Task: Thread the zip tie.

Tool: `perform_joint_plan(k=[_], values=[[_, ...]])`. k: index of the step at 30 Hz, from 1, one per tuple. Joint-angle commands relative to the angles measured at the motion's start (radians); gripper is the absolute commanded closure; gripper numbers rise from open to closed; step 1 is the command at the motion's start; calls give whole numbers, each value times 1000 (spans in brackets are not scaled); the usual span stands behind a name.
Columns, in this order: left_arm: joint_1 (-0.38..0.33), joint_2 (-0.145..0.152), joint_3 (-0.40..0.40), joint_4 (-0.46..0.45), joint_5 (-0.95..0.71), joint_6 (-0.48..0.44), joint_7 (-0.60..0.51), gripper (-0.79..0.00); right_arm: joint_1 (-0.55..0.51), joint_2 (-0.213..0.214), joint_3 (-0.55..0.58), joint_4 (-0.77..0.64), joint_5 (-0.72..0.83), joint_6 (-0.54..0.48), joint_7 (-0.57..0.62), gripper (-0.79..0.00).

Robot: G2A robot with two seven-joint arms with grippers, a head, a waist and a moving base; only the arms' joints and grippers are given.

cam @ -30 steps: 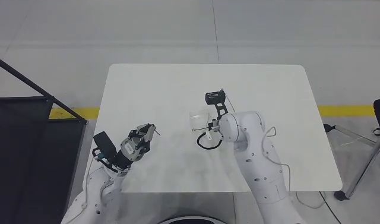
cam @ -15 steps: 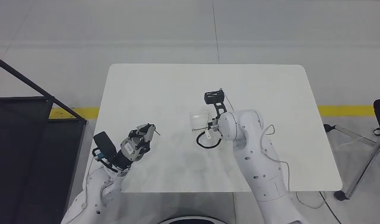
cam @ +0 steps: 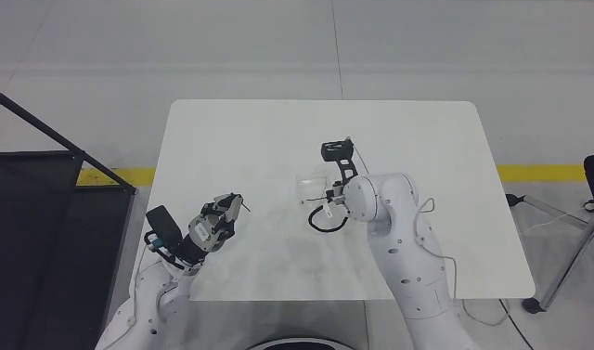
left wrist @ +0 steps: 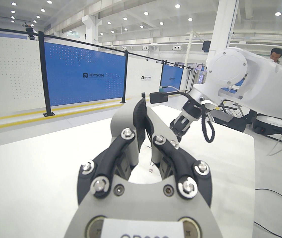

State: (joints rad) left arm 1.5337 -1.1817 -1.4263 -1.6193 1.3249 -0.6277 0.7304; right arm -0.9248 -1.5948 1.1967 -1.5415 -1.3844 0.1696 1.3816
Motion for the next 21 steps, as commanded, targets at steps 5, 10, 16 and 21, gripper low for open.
perform_joint_plan(k=[5,10,16,21], values=[[3,-1,6,-14,-11,17,-26,0,-93,13,87,-127,101,-12,-29,0],[-16,-5,29,-2,-23,38,-63,0,-245,29,197,-287,267,-83,-88,0],[-61,-8,80,48,36,32,-70,0,-444,49,306,-431,447,-193,-153,0],[-102,-14,134,99,109,58,-59,0,-583,62,369,-511,572,-263,-205,0]])
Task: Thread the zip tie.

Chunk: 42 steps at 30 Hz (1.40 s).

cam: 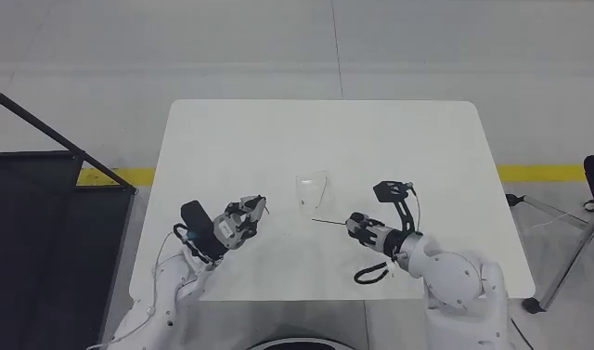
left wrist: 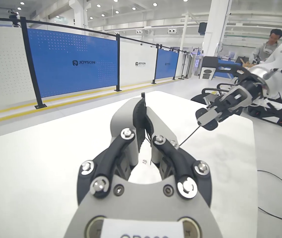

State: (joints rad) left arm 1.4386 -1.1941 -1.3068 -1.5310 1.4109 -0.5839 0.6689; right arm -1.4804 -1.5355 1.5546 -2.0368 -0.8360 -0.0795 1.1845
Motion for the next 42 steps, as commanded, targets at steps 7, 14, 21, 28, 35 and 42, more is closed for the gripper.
perform_joint_plan(k=[7,14,21,28,35,42], values=[[-14,-4,38,28,57,34,10,0,-100,10,40,-55,105,-32,-44,0],[-14,-4,39,26,58,37,6,0,-100,10,40,-55,105,-32,-44,0],[-17,-13,80,22,60,116,-34,0,-117,17,8,-104,215,22,-48,0],[-57,-28,139,66,59,181,-33,0,-109,23,-41,-130,231,155,-113,0],[-87,-38,178,107,84,217,-10,0,-74,27,-112,-112,233,240,-177,0],[-96,-40,193,126,118,245,19,0,-70,35,-138,-123,235,297,-219,0]])
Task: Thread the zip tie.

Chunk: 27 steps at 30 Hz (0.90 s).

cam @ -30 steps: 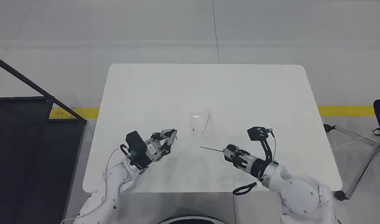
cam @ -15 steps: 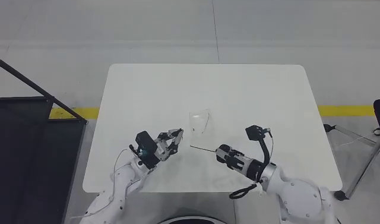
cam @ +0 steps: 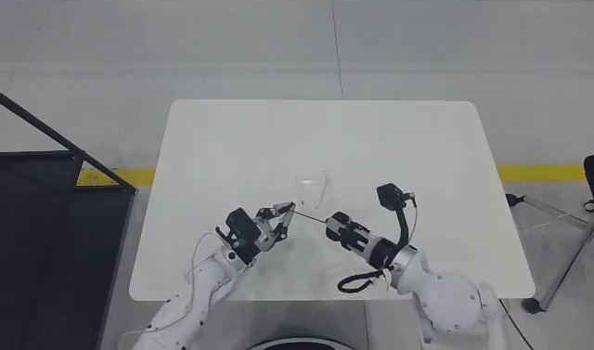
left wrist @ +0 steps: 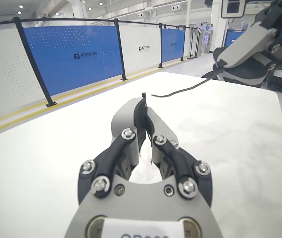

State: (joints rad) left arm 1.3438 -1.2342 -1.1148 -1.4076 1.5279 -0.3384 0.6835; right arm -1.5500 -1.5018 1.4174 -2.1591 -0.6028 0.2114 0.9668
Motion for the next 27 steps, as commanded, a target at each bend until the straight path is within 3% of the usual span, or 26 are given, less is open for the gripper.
perform_joint_plan(k=[1,27], values=[[-2,0,1,5,2,0,7,0,-1,2,-2,-2,3,16,-7,0],[5,4,-1,4,7,-16,35,0,12,43,-1,5,56,62,-30,0]])
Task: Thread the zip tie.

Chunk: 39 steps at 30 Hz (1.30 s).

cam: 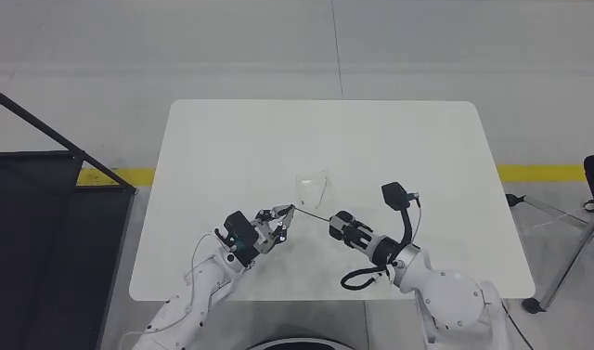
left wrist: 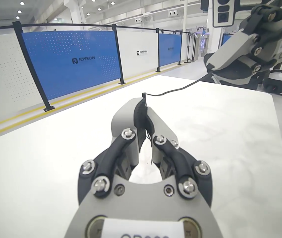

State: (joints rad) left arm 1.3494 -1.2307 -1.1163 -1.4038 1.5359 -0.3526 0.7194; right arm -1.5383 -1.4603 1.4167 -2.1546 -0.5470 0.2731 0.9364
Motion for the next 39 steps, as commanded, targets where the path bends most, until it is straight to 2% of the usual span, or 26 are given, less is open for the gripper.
perform_joint_plan(k=[1,18,39], values=[[0,0,0,0,-1,-2,0,0,0,3,0,1,2,2,-1,0],[1,1,5,2,7,-3,5,0,25,27,-10,13,30,31,-11,0],[-5,2,11,7,17,1,5,0,31,55,-17,17,105,15,-28,0]])
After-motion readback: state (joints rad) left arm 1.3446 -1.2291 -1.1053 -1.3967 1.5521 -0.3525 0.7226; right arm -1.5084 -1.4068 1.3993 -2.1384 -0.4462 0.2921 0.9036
